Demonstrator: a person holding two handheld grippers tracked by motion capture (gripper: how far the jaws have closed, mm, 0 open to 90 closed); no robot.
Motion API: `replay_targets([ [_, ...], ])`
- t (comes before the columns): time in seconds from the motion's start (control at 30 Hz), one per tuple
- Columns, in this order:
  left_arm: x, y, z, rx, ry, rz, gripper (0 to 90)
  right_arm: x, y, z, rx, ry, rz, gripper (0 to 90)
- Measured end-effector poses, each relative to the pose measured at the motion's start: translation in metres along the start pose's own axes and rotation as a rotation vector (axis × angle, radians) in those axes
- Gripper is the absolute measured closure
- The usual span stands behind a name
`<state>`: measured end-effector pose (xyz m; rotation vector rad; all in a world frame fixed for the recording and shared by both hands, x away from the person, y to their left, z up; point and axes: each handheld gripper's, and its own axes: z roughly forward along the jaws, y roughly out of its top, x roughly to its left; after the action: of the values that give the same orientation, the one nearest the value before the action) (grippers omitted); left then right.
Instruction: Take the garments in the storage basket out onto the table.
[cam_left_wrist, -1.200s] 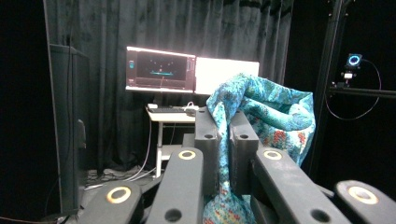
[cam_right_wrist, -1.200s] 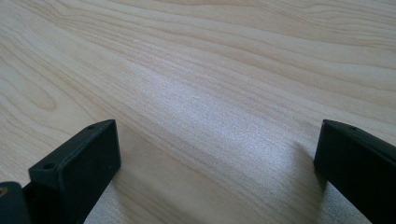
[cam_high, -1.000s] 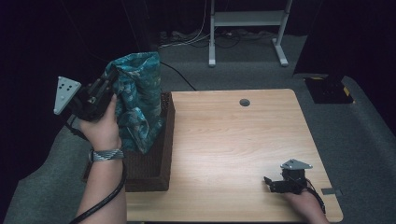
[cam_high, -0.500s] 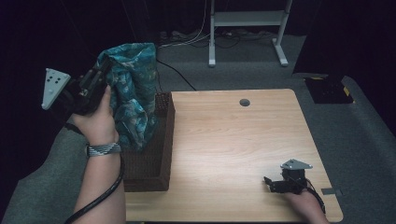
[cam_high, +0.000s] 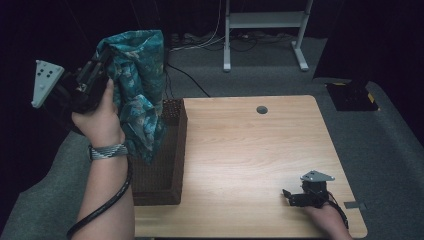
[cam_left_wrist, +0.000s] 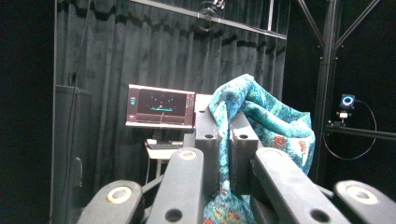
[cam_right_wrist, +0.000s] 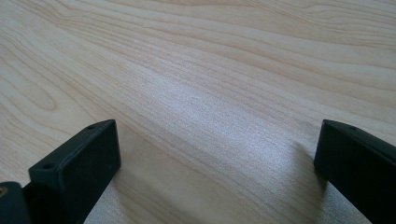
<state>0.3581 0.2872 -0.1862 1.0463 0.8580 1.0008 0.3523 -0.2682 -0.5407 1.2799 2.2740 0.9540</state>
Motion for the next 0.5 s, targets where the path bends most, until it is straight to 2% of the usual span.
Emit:
replay_targets([
  [0.5,-0.013,0.018,0.01,-0.038,-0.023,0.001,85.2,-0.001,0.0,0.0,-0.004,0.004,0.004,0.4],
])
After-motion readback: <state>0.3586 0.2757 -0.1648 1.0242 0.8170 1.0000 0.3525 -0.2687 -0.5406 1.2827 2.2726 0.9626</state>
